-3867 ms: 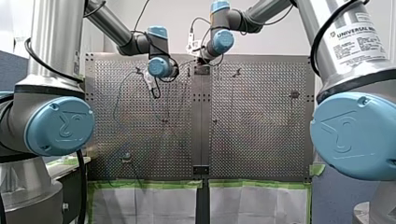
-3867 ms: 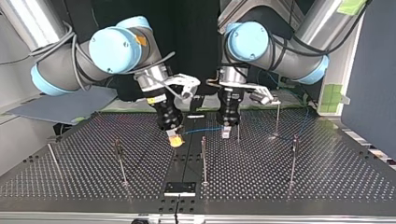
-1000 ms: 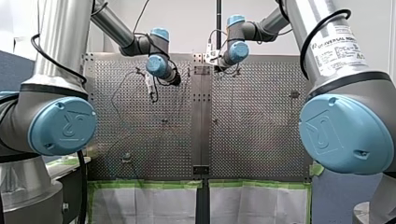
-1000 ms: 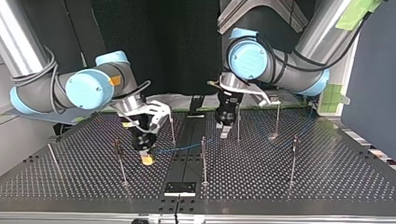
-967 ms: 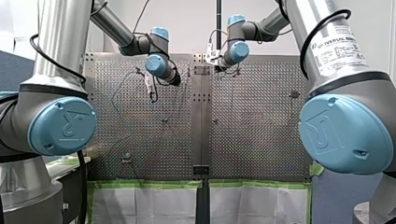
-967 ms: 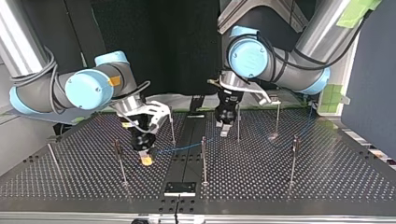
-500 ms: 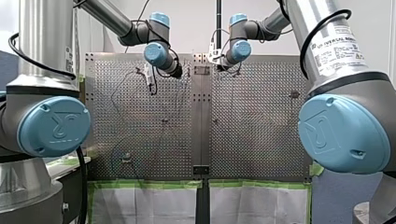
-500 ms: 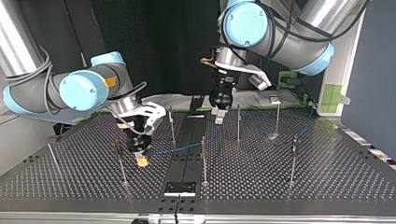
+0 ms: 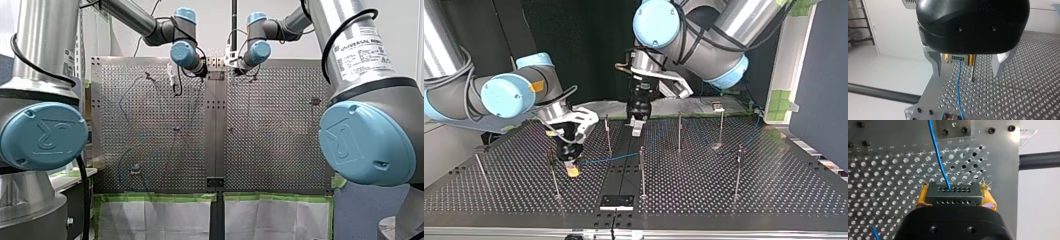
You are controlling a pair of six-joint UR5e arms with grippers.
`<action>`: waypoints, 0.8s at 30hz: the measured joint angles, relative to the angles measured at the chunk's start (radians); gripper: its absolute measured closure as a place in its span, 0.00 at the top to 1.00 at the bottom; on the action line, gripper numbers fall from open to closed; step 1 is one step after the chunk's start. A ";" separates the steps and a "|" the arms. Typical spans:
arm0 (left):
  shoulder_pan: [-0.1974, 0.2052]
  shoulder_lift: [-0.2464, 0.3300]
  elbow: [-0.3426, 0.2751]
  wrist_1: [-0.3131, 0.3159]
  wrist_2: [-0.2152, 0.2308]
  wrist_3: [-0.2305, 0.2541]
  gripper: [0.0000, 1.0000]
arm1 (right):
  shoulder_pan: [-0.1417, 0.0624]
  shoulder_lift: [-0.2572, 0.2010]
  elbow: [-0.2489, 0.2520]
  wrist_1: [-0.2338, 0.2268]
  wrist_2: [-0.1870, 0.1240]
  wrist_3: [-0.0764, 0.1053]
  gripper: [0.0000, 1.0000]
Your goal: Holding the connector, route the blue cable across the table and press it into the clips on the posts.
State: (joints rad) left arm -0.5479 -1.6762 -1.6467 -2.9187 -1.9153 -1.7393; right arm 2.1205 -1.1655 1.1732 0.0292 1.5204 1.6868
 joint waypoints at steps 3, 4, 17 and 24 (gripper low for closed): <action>-0.028 -0.028 0.029 0.009 -0.026 0.001 1.00 | -0.003 0.000 0.007 0.000 0.000 -0.002 0.00; -0.040 -0.040 0.040 0.011 -0.033 0.001 1.00 | -0.003 0.000 0.008 0.000 0.000 -0.003 0.00; -0.090 -0.135 0.159 -0.023 -0.062 0.001 1.00 | -0.007 -0.001 0.010 0.001 0.000 -0.004 0.00; -0.045 -0.170 0.186 -0.019 -0.073 0.002 1.00 | -0.011 -0.001 0.010 0.001 0.000 -0.004 0.00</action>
State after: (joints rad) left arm -0.5925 -1.8463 -1.4610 -2.9378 -1.9881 -1.7369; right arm 2.1094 -1.1668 1.1837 0.0304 1.5203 1.6831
